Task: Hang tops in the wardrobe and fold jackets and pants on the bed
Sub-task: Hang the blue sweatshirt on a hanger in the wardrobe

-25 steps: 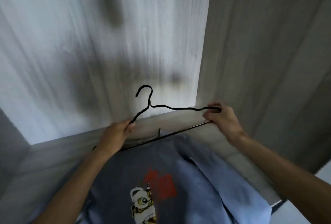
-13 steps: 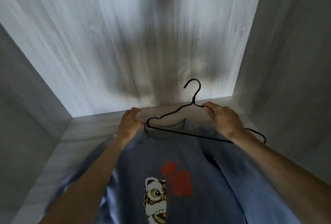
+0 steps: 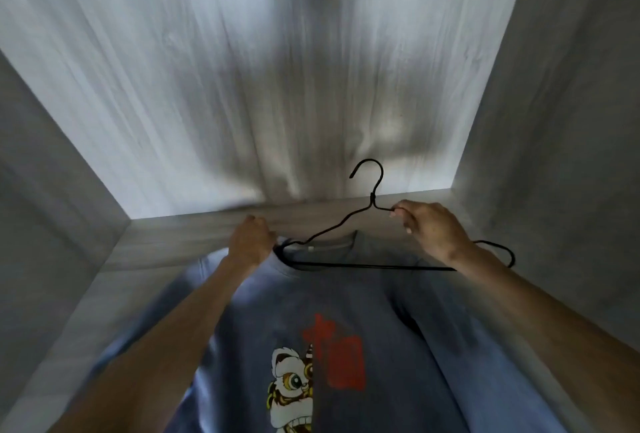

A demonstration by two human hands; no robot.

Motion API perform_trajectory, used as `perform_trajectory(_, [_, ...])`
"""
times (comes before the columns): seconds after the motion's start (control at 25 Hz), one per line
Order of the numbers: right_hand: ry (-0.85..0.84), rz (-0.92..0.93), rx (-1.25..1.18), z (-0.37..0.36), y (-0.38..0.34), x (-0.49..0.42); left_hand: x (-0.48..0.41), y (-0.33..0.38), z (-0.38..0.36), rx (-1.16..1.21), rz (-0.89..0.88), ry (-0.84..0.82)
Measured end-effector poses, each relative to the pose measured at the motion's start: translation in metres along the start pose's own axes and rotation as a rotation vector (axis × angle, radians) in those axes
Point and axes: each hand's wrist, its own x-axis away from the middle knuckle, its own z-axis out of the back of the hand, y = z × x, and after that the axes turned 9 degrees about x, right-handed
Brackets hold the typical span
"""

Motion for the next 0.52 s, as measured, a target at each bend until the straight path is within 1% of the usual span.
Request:
perform_trajectory(0.04, [0.003, 0.026, -0.045, -0.002, -0.006, -0.006, 0.004, 0.003, 0.014, 0.052, -0.026, -0.012])
perform_trajectory(0.12, [-0.025, 0.061, -0.226, -0.007, -0.033, -0.016, 0.015, 0.009, 0.042, 0.156, -0.05, -0.023])
perform_trajectory(0.2, [-0.103, 0.08, -0.439, -0.016, -0.071, -0.026, 0.033, 0.017, 0.07, 0.211, -0.062, -0.002])
perform_trajectory(0.24, [-0.137, 0.084, -0.503, -0.024, -0.089, -0.03, 0.041, 0.022, 0.082, 0.209, -0.071, 0.025])
perform_trajectory(0.32, [-0.17, 0.105, -0.558, -0.04, -0.123, -0.037, 0.057, 0.028, 0.102, 0.25, -0.065, 0.057])
perform_trajectory(0.4, [-0.2, 0.151, -0.575, -0.051, -0.146, -0.042, 0.066, 0.03, 0.11, 0.34, -0.107, 0.084])
perform_trajectory(0.48, [-0.19, 0.177, -0.562, -0.051, -0.156, -0.046, 0.068, 0.025, 0.113, 0.387, -0.155, 0.053])
perform_trajectory(0.52, [-0.174, 0.183, -0.531, -0.048, -0.158, -0.047, 0.068, 0.019, 0.115, 0.405, -0.186, -0.006])
